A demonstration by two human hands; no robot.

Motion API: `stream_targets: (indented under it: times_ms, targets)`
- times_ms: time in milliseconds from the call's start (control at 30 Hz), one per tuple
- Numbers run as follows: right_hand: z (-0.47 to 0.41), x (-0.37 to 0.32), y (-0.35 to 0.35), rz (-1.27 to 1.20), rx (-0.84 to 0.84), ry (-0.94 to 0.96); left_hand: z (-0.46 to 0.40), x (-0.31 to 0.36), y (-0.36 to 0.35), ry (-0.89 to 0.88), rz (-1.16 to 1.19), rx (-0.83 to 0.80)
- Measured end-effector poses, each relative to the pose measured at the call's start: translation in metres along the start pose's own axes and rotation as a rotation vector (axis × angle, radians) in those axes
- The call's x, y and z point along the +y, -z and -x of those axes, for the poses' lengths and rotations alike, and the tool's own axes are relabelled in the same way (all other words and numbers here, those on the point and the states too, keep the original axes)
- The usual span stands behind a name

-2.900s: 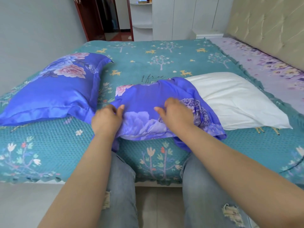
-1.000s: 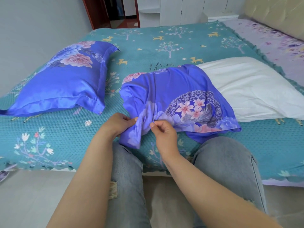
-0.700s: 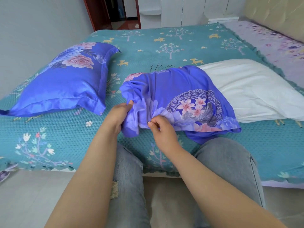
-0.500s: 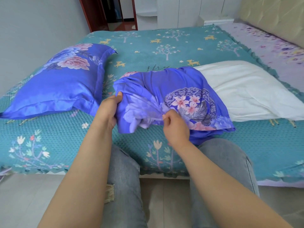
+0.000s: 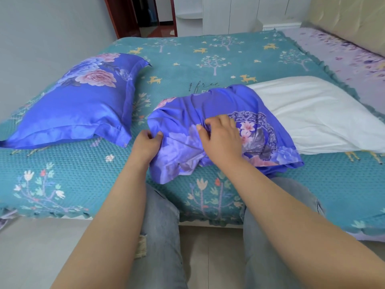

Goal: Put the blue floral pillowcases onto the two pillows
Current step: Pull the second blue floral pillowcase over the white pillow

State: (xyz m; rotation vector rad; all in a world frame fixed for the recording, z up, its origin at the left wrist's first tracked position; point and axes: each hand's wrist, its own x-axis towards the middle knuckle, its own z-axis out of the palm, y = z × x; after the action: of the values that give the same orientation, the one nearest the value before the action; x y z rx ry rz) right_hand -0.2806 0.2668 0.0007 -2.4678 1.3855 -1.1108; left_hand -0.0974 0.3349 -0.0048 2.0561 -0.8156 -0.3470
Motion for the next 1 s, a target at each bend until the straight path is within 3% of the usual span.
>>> stream_targets:
  times_ms: [167,333,400,500,700,767,867,1000]
  targets:
    - [-0.055,-0.011,-0.005,0.191,-0.285,0.021,-0.031,0.006,0.006,-0.073,0.101,0.053]
    - [-0.077,-0.006,-0.018,0.077,-0.534,0.107,-0.067,0.023,0.002,-0.115,0.001,-0.039]
    - [-0.081,0.011,-0.022,-0.062,-0.501,-0.061,-0.079,0.026,0.001,-0.098,-0.074,0.004]
    - [-0.082,0.039,-0.027,-0.291,-0.305,-0.356,-0.083,0.023,-0.008,-0.047,-0.115,0.006]
    - [-0.059,0.051,-0.047,-0.321,-0.227,-0.450,-0.064,0.029,-0.009,-0.050,-0.339,-0.016]
    - [-0.057,0.052,-0.049,-0.309,-0.222,-0.432,-0.051,0.039,0.002,-0.052,-0.512,-0.134]
    - [-0.052,0.051,-0.051,-0.238,-0.223,-0.375,-0.014,0.058,0.004,-0.028,-0.767,-0.480]
    - [-0.044,0.050,-0.051,-0.045,-0.231,-0.225,0.009,0.070,0.000,-0.022,-0.808,-0.676]
